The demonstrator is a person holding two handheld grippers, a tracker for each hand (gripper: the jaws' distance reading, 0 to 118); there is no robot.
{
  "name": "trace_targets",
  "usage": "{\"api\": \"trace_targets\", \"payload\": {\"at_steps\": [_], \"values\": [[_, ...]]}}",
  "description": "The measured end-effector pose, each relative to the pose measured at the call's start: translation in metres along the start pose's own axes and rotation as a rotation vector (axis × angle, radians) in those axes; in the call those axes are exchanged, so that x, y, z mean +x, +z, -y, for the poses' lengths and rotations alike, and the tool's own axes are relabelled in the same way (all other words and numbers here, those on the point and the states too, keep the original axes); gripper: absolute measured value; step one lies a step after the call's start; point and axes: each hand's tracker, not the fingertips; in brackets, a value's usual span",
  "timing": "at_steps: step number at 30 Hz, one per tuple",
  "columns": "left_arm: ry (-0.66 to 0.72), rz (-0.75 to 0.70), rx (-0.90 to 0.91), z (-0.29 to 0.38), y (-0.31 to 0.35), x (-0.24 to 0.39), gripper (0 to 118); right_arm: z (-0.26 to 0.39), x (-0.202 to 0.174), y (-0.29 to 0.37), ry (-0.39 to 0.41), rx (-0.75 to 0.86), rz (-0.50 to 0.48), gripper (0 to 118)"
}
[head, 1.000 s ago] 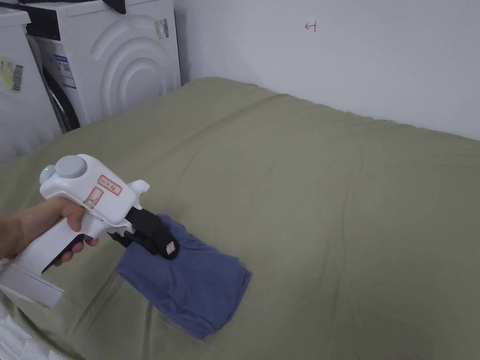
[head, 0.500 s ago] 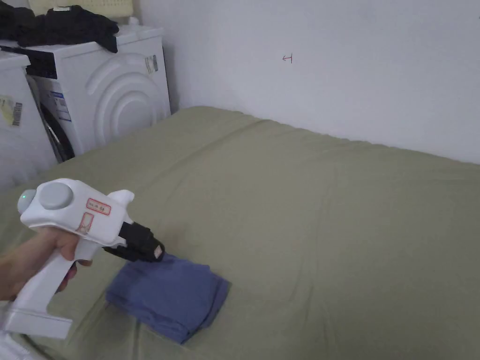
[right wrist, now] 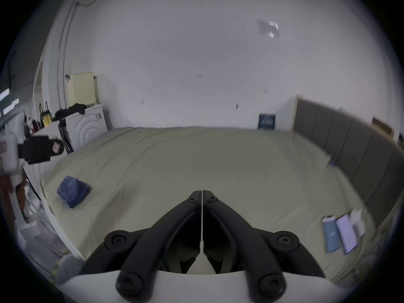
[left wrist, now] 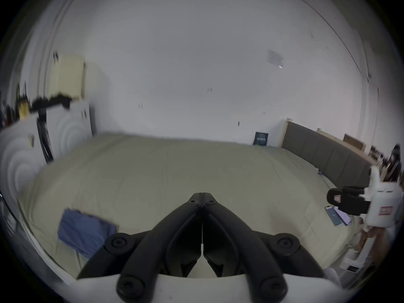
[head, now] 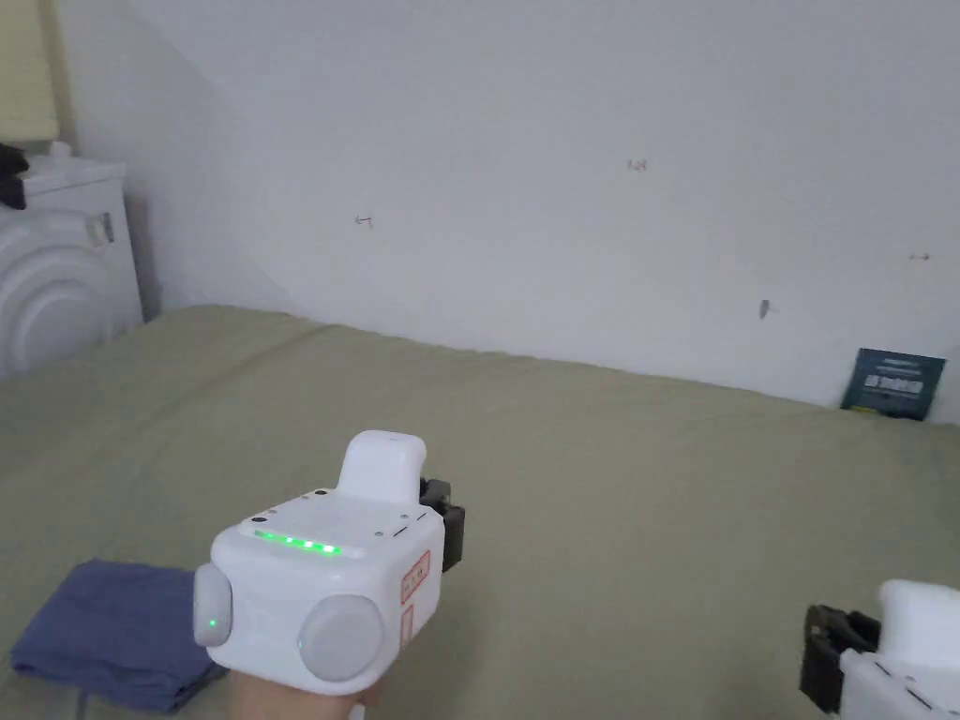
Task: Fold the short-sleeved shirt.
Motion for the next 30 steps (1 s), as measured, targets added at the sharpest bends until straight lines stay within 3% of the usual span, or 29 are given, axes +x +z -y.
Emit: {"api": "trace_targets", "payload": {"at_steps": [4, 9, 28, 29, 30], "values": [[-0.106, -0.052, 0.097, -0.002, 0.008, 0.05, 0, -0.006, 0.001, 0.022, 0.092, 0.117, 0.073, 2], [-0.083, -0.054, 0.135, -0.002, 0.025, 0.065, 0, -0.006, 0.014, 0.036, 0.046, 0.176, 0.063, 2], [-0.113, -0.054, 0.149, -0.016, 0.035, 0.065, 0, -0.015, 0.019, 0.048, 0.031, 0.238, 0.092, 3], [-0.114, -0.055, 0.15, -0.016, 0.035, 0.065, 9, -0.015, 0.019, 0.048, 0.026, 0.247, 0.096, 6], [-0.114, -0.058, 0.151, -0.017, 0.035, 0.064, 38, -0.015, 0.02, 0.049, 0.024, 0.255, 0.099, 21]]}}
